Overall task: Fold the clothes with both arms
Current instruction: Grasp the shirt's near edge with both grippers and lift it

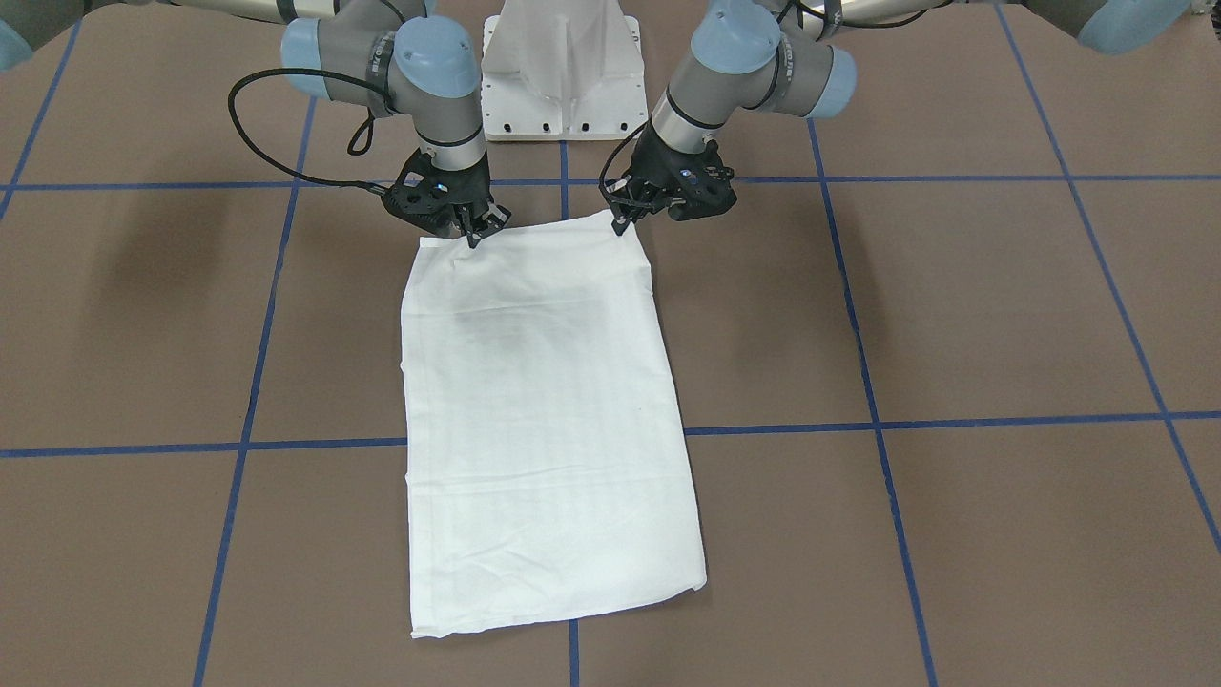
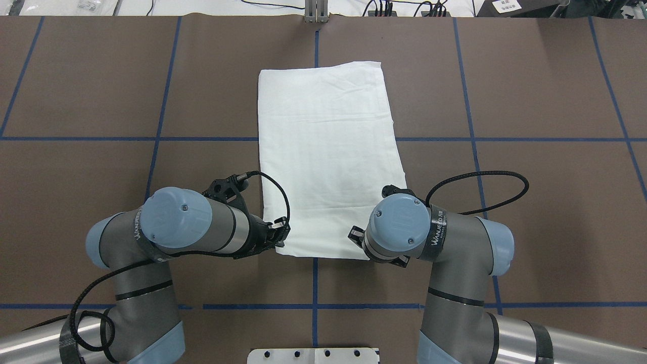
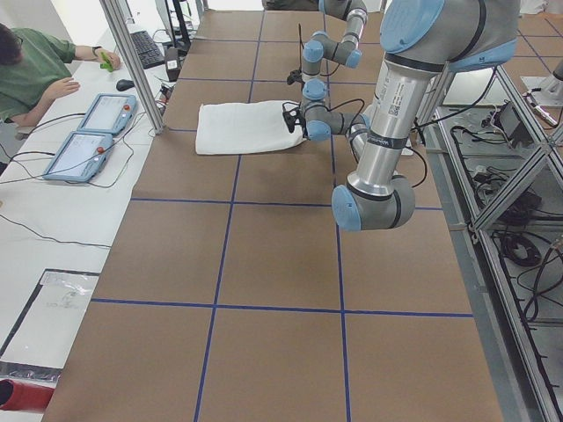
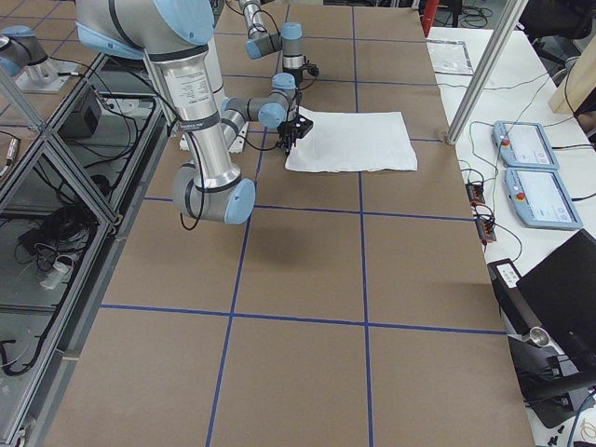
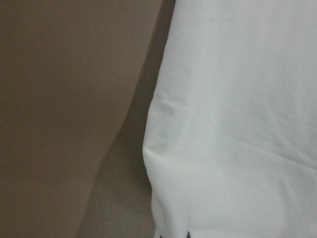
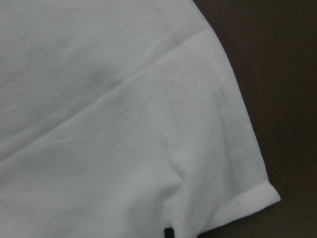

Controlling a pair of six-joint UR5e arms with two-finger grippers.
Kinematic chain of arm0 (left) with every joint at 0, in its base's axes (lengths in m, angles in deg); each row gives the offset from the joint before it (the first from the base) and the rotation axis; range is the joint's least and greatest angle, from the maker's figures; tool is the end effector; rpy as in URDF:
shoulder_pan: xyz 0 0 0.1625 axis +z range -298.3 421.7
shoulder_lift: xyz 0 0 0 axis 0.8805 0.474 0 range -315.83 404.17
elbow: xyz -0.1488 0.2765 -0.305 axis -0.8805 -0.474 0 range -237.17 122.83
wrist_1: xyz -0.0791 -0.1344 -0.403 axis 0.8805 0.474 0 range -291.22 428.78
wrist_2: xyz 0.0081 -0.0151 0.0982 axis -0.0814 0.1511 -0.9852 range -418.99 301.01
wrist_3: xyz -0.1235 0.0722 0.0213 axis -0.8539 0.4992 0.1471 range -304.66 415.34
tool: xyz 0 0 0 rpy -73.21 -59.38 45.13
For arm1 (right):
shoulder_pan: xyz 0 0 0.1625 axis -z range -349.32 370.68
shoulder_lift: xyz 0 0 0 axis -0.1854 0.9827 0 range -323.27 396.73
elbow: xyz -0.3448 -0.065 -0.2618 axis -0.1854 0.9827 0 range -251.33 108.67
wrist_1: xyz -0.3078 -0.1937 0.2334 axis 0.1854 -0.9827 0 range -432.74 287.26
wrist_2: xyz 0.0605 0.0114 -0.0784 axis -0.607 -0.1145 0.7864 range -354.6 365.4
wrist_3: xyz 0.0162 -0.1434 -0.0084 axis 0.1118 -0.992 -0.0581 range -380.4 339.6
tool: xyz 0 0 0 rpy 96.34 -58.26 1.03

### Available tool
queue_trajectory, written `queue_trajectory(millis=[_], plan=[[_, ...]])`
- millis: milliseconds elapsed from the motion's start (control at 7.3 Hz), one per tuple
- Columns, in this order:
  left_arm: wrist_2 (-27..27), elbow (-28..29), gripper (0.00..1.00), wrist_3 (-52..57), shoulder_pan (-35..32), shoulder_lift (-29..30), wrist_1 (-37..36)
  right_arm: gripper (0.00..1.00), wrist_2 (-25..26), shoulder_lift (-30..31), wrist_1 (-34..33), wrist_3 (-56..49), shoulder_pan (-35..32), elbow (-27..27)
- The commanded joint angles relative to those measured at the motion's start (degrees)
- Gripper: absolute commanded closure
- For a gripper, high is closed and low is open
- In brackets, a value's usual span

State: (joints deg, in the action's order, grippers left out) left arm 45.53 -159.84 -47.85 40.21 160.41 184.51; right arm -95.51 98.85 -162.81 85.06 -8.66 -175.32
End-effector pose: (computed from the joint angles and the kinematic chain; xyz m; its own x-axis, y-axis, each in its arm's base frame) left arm 0.5996 -0.3405 0.2668 0.3551 -0.3771 -0.8554 0.2310 0.9220 -0.3106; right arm -0.6063 -0.3251 0.3144 0.6229 0.4960 0.6049 -0.3861 0.8675 -0.3136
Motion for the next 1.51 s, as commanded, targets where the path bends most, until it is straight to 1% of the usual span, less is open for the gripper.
queue_trajectory(millis=[0,137,274,411,548,684,821,958,1095,1369], plan=[[0.07,-1.38,1.00,0.00,-0.04,-0.31,-0.07,1.00,0.27,0.36,-0.02,1.15,-0.34,-3.13],[-0.10,-2.96,1.00,-0.09,0.05,-1.35,-0.07,1.00,0.01,0.37,-0.02,4.20,-0.26,-3.58],[-0.11,-6.54,1.00,-0.26,0.66,-3.19,-0.07,1.00,-0.42,0.89,-0.02,4.24,-0.17,-4.98],[-0.11,-10.32,1.00,-0.70,1.88,-5.82,-0.16,1.00,-0.43,1.59,-0.02,4.24,1.57,-8.04],[-0.11,-14.36,1.00,-0.96,3.99,-7.41,-2.59,1.00,-1.13,2.03,-0.02,4.24,3.68,-10.85],[-0.19,-17.71,1.00,-1.23,6.53,-7.60,-6.71,1.00,-6.18,2.39,-0.02,4.50,4.66,-13.14],[-0.19,-20.96,1.00,-3.58,8.73,-8.21,-9.45,1.00,-10.15,2.48,-0.02,4.67,5.27,-15.86],[-0.19,-24.21,1.00,-6.56,10.41,-9.26,-10.69,1.00,-10.79,3.87,-0.10,4.68,5.98,-18.59],[-0.19,-25.90,1.00,-6.59,10.51,-9.62,-12.01,1.00,-10.63,3.97,-0.11,4.76,5.98,-19.48],[-0.02,-25.83,1.00,-5.98,9.64,-9.28,-12.29,1.00,-9.83,3.71,-0.02,4.59,1.97,-18.71]])
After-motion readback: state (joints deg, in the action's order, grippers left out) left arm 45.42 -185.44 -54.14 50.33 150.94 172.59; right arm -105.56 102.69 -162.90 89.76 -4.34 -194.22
